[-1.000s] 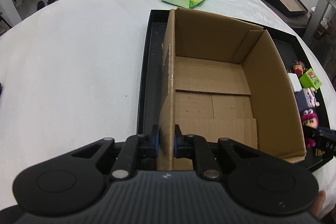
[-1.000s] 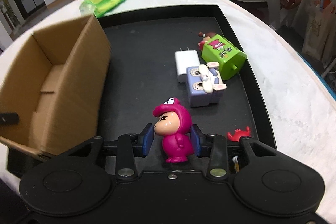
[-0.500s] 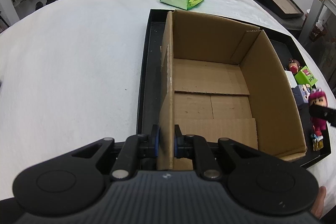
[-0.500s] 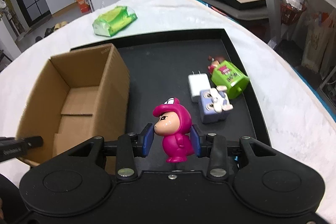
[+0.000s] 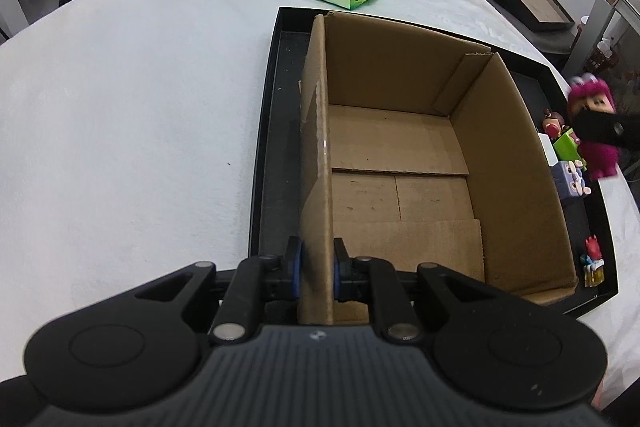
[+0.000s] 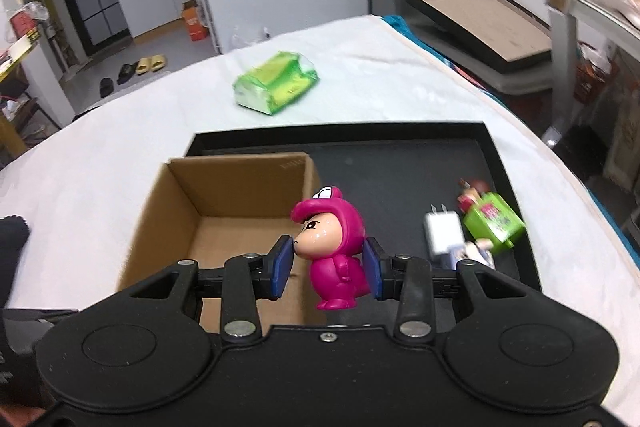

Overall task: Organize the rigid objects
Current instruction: 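Carry the pink dinosaur over the box and release it with the right tool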

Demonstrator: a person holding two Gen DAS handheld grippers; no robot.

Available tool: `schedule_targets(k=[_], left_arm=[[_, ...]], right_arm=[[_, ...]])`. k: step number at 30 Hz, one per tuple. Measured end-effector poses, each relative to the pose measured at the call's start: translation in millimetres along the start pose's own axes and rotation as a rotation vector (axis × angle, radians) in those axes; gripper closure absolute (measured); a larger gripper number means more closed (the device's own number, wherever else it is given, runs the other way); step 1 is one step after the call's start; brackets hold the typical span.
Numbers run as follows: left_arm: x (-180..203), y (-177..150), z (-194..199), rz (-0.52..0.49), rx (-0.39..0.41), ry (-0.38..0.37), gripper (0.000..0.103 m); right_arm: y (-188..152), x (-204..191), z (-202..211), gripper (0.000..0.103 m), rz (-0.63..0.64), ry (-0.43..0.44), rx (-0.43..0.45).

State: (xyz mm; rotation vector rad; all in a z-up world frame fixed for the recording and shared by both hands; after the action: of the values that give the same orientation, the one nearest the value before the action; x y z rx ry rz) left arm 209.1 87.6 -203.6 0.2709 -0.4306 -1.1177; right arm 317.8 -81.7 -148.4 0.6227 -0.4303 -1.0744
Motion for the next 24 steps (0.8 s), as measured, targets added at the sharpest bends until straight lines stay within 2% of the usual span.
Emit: schedule_targets(k=[10, 16, 20, 21, 22, 24], left_arm=[[0.6, -0.9, -1.3, 0.004, -0.033, -0.023, 0.087], [0.1, 0.9, -3.2, 0.011, -0.034, -0.034, 0.087], [-4.7, 1.7, -3.9, 0.043, -0.045, -0.045, 0.087], [-4.9, 2.0, -4.0, 0.045, -0.044, -0.044, 0.087], [-4.4, 3.0, -4.6, 0.043, -0.045, -0.043, 0.087], [-2.3, 3.4, -4.8, 0.033, -0.049, -0.041, 0.087]], right_arm=[[19.9, -41.4, -31.9, 0.065, 0.038, 0.097, -0.019], [24.8, -48.4, -53.3, 0.065, 0.013, 0.123, -0.037], [31.3, -53.3, -57.4, 0.064, -0.002, 0.160, -0.017], [33.6, -54.5, -55.7, 0.060, 0.001, 0.172, -0.002], [35.5, -55.4, -53.6, 0.049, 0.008, 0.179, 0.006], [36.7, -54.9, -48.8, 0.038, 0.019, 0.169, 0.023]])
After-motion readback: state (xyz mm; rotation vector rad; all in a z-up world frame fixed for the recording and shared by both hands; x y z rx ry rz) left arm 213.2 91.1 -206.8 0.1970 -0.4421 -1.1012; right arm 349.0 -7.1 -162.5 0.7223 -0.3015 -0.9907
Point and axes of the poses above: each gripper's, at about its wrist camera, not at the fingertips, and z roughly against the way its jaws point, x to its right, y to its top, the point moved 4 cm from there along -z, roughly the way its jaws point, and after that the axes turned 11 degrees about z, right-handed, at the moved point
